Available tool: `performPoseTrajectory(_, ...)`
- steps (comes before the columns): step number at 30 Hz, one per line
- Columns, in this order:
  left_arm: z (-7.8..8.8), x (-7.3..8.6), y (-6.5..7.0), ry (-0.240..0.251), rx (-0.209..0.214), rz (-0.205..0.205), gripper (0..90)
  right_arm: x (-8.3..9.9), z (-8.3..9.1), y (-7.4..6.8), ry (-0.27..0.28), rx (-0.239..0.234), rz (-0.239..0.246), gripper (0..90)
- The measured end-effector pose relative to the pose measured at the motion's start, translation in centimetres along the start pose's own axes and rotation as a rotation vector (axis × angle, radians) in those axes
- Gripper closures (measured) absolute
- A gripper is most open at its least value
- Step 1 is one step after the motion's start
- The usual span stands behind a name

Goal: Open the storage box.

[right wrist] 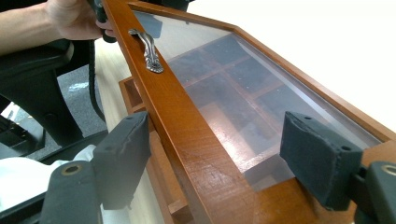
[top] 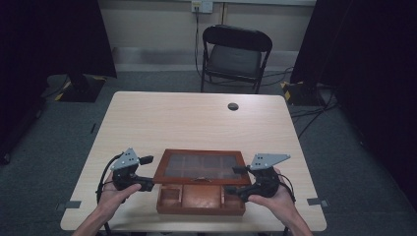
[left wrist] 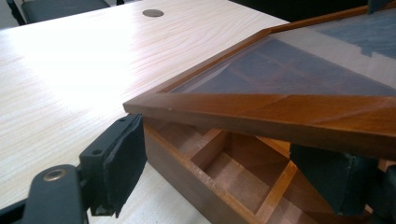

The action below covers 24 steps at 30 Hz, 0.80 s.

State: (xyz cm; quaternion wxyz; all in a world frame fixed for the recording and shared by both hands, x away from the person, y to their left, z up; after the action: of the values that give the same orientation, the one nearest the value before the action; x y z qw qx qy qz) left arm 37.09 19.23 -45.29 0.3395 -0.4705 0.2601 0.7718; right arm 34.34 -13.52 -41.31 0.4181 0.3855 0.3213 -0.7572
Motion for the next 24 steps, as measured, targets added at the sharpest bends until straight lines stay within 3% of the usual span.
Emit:
performPoseTrajectory(7,0.0,-0.4,0.1,-0.002,-0.006,-0.005,18.4,-0.2,0.2,0.1,0.000,0.012,0.007,24.0)
performPoseTrajectory(14,-0.2,-1.0,0.3,0.000,0.014,-0.019,21.9,-0.4,0.7,0.2,0.012,0.035,0.009,24.1)
performPoseTrajectory(24,-0.3,-1.1,0.4,-0.011,0.026,-0.005,21.0,-0.4,1.1,0.5,0.019,0.038,0.012,23.1)
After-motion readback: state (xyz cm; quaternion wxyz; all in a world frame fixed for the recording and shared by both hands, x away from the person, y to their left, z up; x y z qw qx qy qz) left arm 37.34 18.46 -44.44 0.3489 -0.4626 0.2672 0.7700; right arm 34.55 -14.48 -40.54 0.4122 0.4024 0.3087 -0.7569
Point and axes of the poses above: each handheld gripper's, and its own axes: z roughly backward along the jaws, x roughly out of its underside, y roughly to its right, the point moved 5 cm from there along -z, roughly forward along the jaws, and after that the axes turned 2 degrees about y, right-handed, at the moved point
